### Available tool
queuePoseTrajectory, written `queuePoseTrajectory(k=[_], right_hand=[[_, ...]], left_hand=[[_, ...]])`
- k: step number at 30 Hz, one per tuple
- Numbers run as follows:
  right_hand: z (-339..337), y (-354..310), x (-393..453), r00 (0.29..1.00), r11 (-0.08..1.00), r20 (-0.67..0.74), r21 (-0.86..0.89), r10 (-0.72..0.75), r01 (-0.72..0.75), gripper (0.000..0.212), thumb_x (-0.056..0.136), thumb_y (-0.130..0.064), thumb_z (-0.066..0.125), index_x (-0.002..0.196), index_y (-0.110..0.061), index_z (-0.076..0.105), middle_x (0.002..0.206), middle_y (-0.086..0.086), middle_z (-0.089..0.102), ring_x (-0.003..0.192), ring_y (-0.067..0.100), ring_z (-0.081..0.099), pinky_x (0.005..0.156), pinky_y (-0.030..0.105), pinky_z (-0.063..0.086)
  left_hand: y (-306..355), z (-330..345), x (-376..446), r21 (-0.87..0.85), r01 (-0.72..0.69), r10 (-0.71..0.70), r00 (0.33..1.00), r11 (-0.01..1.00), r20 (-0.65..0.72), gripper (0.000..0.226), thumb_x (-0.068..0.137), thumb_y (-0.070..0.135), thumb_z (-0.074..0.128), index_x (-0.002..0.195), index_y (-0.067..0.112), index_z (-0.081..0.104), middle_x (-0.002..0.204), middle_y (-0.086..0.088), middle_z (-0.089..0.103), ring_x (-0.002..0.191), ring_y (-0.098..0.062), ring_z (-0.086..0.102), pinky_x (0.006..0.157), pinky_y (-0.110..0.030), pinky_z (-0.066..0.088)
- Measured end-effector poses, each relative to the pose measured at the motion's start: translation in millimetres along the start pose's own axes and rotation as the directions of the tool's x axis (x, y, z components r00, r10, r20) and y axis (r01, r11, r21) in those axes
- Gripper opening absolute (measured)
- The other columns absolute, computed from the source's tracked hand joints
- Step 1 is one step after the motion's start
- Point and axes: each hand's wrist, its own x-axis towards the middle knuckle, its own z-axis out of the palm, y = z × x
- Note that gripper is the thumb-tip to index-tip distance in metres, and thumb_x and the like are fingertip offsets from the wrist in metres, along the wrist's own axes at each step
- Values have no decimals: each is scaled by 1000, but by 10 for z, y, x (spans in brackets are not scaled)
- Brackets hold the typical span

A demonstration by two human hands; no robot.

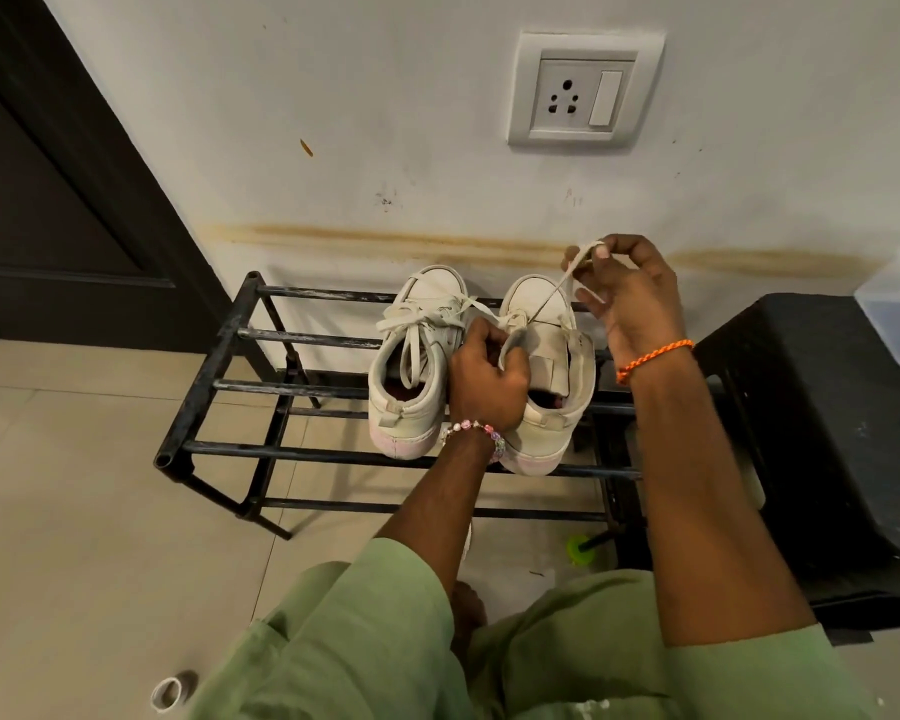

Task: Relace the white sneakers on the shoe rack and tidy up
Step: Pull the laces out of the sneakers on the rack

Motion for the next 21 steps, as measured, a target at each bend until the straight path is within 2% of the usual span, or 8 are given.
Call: queuePoseTrajectory(k=[2, 4, 5, 7, 9, 11, 14, 21], right_hand=[[6, 37, 17, 998, 998, -44, 26, 55, -54, 25, 92, 1, 49, 74, -16, 51, 63, 1, 60, 65, 18, 61, 59, 23, 50], [2, 92, 38, 998, 972, -58, -236, 5, -19, 23, 90, 0, 48, 73, -14, 56, 64, 5, 56, 59, 17, 55, 58, 26, 49], [-3, 133, 42, 999, 905, -15, -424, -34, 24, 21, 89, -5, 50, 74, -15, 61, 70, 6, 61, 65, 18, 58, 65, 29, 50], [1, 206, 18, 990, 682, 119, -718, -74, 137, 14, 87, -16, 58, 82, -15, 70, 93, 8, 69, 90, 22, 63, 82, 28, 47], [26, 237, -27, 975, 462, 217, -860, -54, 217, 14, 87, -17, 61, 92, -12, 73, 110, 12, 65, 105, 26, 58, 86, 26, 42], [85, 238, -46, 972, 348, 233, -910, -23, 227, 16, 87, -14, 61, 98, -11, 72, 116, 16, 57, 109, 30, 54, 90, 32, 43], [141, 227, -58, 975, 256, 224, -941, -18, 221, 18, 89, -14, 61, 102, -10, 72, 118, 17, 52, 108, 33, 54, 92, 37, 46], [139, 245, -39, 979, 213, 204, -956, -5, 200, 21, 88, -16, 63, 105, -7, 71, 118, 16, 55, 106, 31, 57, 89, 37, 48]], left_hand=[[-5, 3, -3, 6, 2, -2, 1000, 1000, 5, 12, 77, 21, 53, 77, 9, 49, 60, 8, 47, 50, -4, 42, 51, -31, 41], [-1, 7, -4, 7, 2, -2, 1000, 1000, 3, 11, 77, 20, 53, 76, 10, 49, 59, 9, 47, 50, -4, 42, 51, -29, 40], [1, 11, -6, 4, 4, -4, 1000, 1000, 3, 11, 76, 20, 53, 76, 10, 49, 59, 9, 47, 50, -4, 42, 52, -29, 41], [-1, 19, -4, -1, 15, -15, 1000, 1000, 7, 10, 76, 20, 53, 77, 10, 50, 59, 9, 48, 50, -4, 42, 52, -29, 41], [-1, 23, -10, -3, 19, -19, 1000, 1000, 8, 10, 75, 19, 53, 76, 10, 49, 58, 8, 48, 49, -4, 41, 51, -28, 40], [4, 14, -7, 3, 13, -13, 1000, 1000, 8, 9, 75, 19, 52, 76, 10, 48, 57, 8, 47, 47, -4, 40, 50, -26, 38], [8, 10, -2, -2, 7, -7, 1000, 1000, 9, 8, 75, 18, 51, 76, 10, 48, 57, 8, 47, 48, -4, 42, 50, -24, 36], [17, 20, -10, -7, 14, -14, 1000, 1000, 18, 8, 75, 18, 52, 76, 10, 48, 58, 8, 47, 49, -4, 42, 50, -23, 37]])
